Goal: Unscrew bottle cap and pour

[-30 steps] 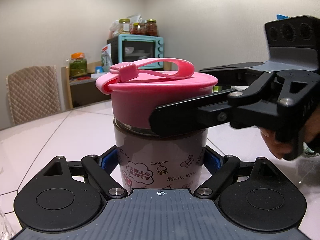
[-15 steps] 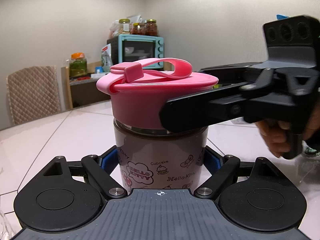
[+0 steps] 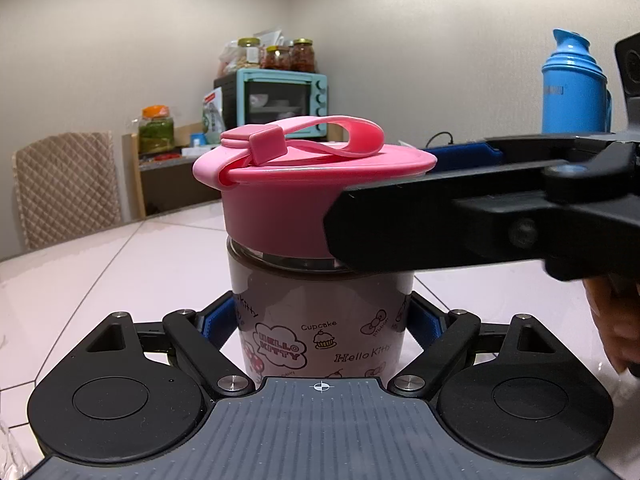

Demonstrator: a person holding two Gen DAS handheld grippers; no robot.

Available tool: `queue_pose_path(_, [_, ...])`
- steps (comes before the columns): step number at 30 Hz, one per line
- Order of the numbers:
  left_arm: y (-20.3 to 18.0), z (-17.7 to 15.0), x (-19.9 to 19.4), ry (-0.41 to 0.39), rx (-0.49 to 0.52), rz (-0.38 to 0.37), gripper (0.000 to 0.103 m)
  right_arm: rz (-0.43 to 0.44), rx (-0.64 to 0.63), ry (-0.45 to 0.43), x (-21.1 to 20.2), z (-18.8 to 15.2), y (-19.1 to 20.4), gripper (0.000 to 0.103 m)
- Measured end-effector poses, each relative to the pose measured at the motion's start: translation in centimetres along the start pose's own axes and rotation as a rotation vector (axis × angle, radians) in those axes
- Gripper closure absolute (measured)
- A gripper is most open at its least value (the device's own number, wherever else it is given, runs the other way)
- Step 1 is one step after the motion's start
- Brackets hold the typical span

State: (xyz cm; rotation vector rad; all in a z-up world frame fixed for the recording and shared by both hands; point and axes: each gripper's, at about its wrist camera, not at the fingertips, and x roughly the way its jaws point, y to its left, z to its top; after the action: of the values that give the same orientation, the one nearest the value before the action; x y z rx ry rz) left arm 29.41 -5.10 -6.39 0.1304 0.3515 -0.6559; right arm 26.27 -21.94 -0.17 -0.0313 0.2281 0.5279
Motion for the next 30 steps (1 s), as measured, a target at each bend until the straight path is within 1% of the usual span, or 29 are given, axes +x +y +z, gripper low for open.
queue_pose_path(4, [0.0, 0.0, 0.0, 0.000, 0.000, 0.000, 0.013, -0.066, -0.010, 0.000, 0.8, -0.2, 0.8, 0.003])
queue_pose_path(12, [-0.1, -0.1, 0.0, 0.000, 0.000, 0.000, 0.013, -0.121, -0.013, 0.008, 2.3, -0.6, 1.5, 0.007])
queue_pose_path(19, [-0.1, -0.1, 0.0, 0.000, 0.000, 0.000, 0.013, -0.138, -0.011, 0.009, 2.7, -0.6, 2.2, 0.011])
queue_pose_path(23, [-0.1, -0.1, 0.0, 0.000, 0.000, 0.000, 0.013, -0.149, -0.013, 0.012, 2.8, -0.8, 2.3, 0.018])
queue_pose_path(26, [-0.1, -0.1, 0.0, -0.001, 0.002, 0.001, 0.013, -0.142, -0.011, 0.012, 2.7, -0.8, 2.3, 0.018])
queue_pose_path(30, [-0.2, -0.1, 0.0, 0.000, 0.000, 0.000, 0.013, -0.110, -0.048, 0.017, 2.6, -0.7, 2.2, 0.018])
